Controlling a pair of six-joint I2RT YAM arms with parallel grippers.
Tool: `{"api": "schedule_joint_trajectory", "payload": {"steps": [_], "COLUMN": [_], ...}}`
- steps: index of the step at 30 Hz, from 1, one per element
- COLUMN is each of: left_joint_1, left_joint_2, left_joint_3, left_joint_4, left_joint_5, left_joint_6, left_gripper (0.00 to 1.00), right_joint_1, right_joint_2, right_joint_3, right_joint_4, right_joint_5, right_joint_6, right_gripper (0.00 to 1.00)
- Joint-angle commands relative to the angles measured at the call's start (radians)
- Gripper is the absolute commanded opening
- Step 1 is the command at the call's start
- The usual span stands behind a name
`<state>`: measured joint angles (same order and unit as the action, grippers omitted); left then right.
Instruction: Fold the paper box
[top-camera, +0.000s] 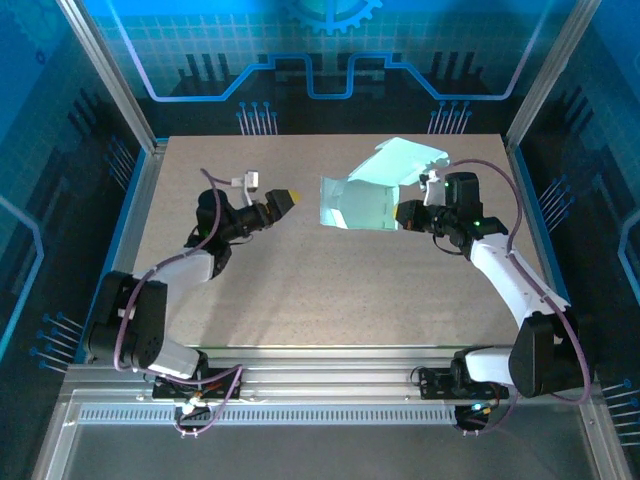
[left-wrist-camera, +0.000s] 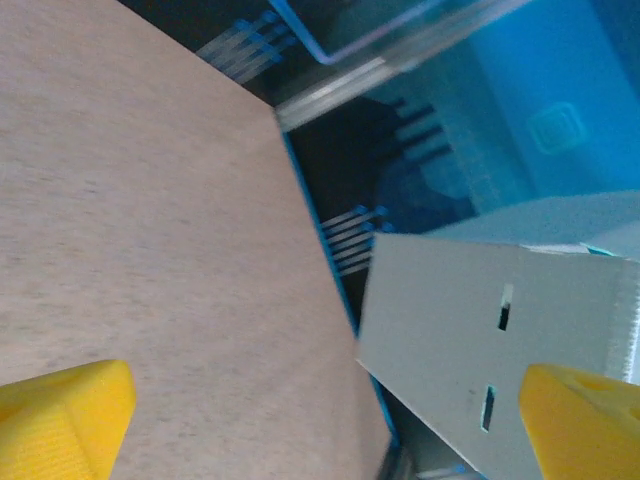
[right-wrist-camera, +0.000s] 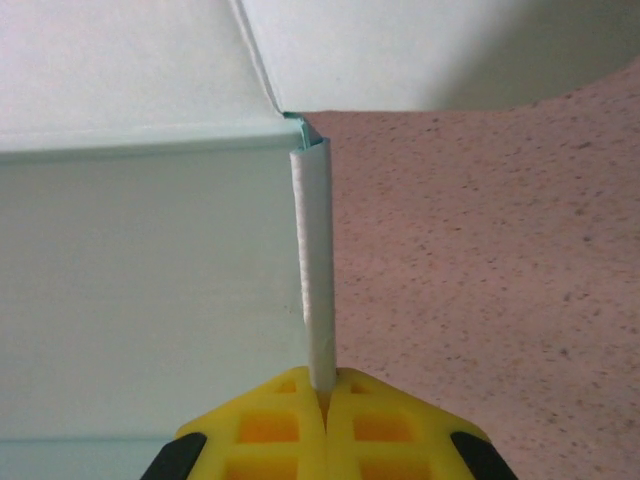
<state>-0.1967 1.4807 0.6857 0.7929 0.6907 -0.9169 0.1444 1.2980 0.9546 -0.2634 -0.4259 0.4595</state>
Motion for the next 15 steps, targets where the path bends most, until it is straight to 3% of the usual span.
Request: {"api": "schedule_joint_trajectory", "payload": {"steps": [1,8,15], "left_joint_1": [-0.030,-0.046,-0.071], "left_joint_2": [0.042,0.124,0.128], "left_joint_3": [0.030,0.032,0.052], "left_joint_4": [0.267,0.528,0.477], "left_joint_5": [0.135,0.240,0.247], "left_joint_6": [-0.086,-0.208,-0.173], "left_gripper": [0.99,0.99,0.96], "right_joint_1": [-0.011,-0.011,-0.011], "right_joint_2": [-0.005,0.040,0.085], "right_joint_3": [0.006,0.027,0.042], "right_joint_4": [0.026,0.027,0.042], "right_joint_5": [-0.098,-0.106,-0.127], "right_joint_6": [0.019,0.012,0.021], "right_gripper": [0.00,0.00,0.00]}}
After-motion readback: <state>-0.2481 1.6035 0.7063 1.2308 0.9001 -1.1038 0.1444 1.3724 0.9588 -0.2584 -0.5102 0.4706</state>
